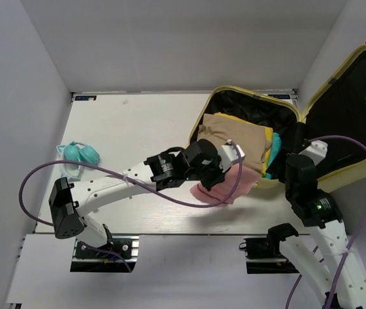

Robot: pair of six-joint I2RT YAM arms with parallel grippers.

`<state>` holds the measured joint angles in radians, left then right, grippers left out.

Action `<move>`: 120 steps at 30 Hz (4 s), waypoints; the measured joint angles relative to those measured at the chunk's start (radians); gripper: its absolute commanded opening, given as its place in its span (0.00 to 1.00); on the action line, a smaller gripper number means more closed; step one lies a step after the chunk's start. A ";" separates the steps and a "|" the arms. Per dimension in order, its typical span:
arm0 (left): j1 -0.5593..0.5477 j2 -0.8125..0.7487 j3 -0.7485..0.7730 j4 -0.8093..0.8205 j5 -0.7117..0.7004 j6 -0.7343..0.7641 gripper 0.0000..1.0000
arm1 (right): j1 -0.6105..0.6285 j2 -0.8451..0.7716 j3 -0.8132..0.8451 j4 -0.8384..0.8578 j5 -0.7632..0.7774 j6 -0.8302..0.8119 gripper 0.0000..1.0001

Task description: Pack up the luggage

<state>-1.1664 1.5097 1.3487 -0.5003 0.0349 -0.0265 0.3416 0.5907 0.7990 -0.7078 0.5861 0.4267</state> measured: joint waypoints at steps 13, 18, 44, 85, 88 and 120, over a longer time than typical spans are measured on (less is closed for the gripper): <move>0.027 0.332 0.666 -0.156 -0.005 0.131 0.00 | -0.001 -0.132 -0.016 0.001 0.193 0.099 0.90; 0.125 0.456 0.746 -0.143 0.080 0.032 0.00 | -0.001 -0.110 -0.016 0.001 0.185 0.098 0.90; 0.462 0.652 0.750 -0.083 0.274 -0.251 1.00 | -0.001 0.313 0.164 0.041 -0.047 0.034 0.85; 0.479 0.760 0.728 -0.066 0.440 -0.309 0.19 | -0.019 0.760 0.203 0.262 -0.370 0.099 0.11; 0.481 0.760 0.734 -0.056 0.449 -0.312 0.12 | -0.020 0.726 0.201 0.276 -0.381 0.089 0.00; 0.450 0.760 0.737 -0.072 0.388 -0.296 1.00 | -0.026 0.587 0.154 0.157 -0.268 0.036 0.79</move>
<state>-0.7162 2.2696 2.0861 -0.5728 0.4229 -0.3222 0.3161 1.1774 0.9527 -0.5510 0.3183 0.4629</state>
